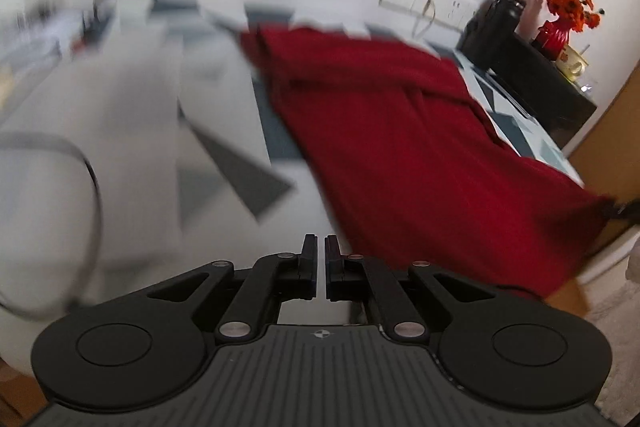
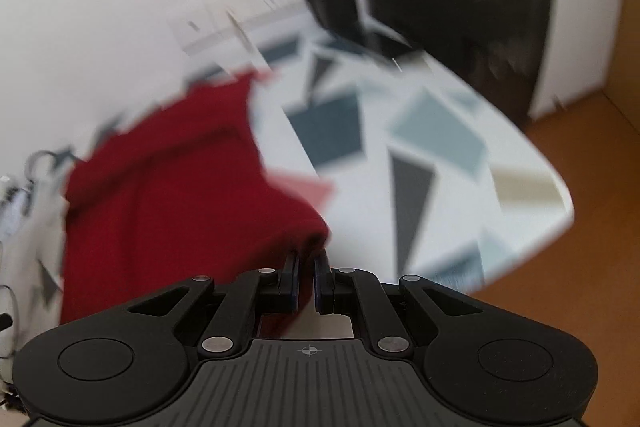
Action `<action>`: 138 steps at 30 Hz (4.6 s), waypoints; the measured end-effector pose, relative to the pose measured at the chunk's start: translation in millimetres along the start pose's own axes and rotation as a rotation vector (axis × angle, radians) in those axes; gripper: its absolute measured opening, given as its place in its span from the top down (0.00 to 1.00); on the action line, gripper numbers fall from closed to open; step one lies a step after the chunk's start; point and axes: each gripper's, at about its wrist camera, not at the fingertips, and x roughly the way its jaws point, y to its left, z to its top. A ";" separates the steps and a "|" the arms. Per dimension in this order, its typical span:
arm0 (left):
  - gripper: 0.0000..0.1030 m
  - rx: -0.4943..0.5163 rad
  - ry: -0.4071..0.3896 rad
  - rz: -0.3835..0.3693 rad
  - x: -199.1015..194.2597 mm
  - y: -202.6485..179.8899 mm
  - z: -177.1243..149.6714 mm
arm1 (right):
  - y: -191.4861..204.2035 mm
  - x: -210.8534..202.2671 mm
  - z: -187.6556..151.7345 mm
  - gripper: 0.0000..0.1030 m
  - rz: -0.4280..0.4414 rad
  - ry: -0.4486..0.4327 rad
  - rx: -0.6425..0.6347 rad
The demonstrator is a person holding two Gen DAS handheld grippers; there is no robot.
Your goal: Fold clothes
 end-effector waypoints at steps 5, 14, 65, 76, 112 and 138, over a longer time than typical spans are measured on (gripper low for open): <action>0.70 -0.059 0.088 -0.132 18.6 3.2 -8.3 | -4.4 14.3 -18.1 0.94 -0.059 0.004 0.029; 0.41 0.031 0.110 -0.151 46.1 -28.2 -25.1 | -1.7 19.9 -11.7 0.94 -0.038 0.025 -0.050; 0.94 -0.064 -0.046 -0.191 11.3 -0.9 38.1 | 36.1 61.8 -21.7 0.72 0.062 0.096 -0.137; 0.89 -0.187 0.023 -0.137 10.3 23.1 8.9 | 48.7 91.3 -8.7 0.69 0.033 0.145 -0.177; 0.82 -0.354 0.034 0.043 186.9 75.5 215.2 | 130.8 310.1 222.0 0.36 0.147 0.147 -0.324; 0.70 -0.188 -0.073 0.211 257.9 66.2 301.6 | 181.7 376.8 286.4 0.91 0.064 0.003 -0.391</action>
